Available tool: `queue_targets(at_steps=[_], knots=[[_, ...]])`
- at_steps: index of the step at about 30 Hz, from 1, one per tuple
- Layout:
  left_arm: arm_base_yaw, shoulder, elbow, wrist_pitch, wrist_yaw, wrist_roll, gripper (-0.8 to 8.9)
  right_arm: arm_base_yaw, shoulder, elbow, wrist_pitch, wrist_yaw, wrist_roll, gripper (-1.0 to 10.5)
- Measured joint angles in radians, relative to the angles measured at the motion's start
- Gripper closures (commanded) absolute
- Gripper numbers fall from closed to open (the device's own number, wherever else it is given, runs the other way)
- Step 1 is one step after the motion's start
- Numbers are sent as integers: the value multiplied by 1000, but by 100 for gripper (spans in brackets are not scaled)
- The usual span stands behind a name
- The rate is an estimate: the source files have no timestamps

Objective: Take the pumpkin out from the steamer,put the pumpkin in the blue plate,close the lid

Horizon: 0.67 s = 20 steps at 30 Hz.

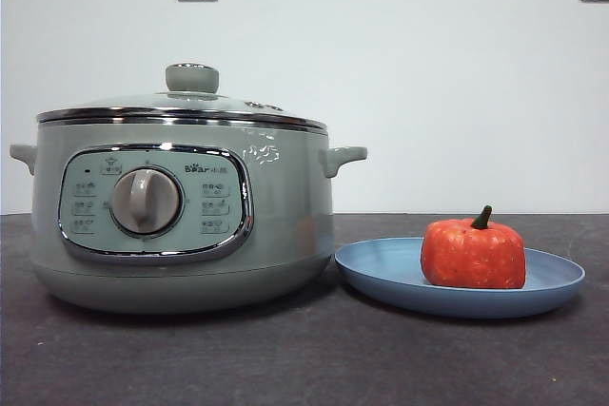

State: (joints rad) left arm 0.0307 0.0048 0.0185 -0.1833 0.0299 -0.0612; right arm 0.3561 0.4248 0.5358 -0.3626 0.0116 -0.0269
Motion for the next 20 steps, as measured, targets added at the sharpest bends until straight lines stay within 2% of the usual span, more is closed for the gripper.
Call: queue_targets(at_steps=[4, 8, 14, 20], knots=[[0, 0, 0, 0, 0, 0, 817, -161, -131, -179, 84, -114, -9, 963], [0, 0, 0, 0, 0, 0, 816, -261, -242, -324, 127, -166, -3, 963], [0, 0, 0, 0, 0, 0, 817, -293, -340, -470, 145, -168, 21, 963], [0, 0, 0, 0, 0, 0, 816, -293, -389, -507, 171, -169, 27, 963]])
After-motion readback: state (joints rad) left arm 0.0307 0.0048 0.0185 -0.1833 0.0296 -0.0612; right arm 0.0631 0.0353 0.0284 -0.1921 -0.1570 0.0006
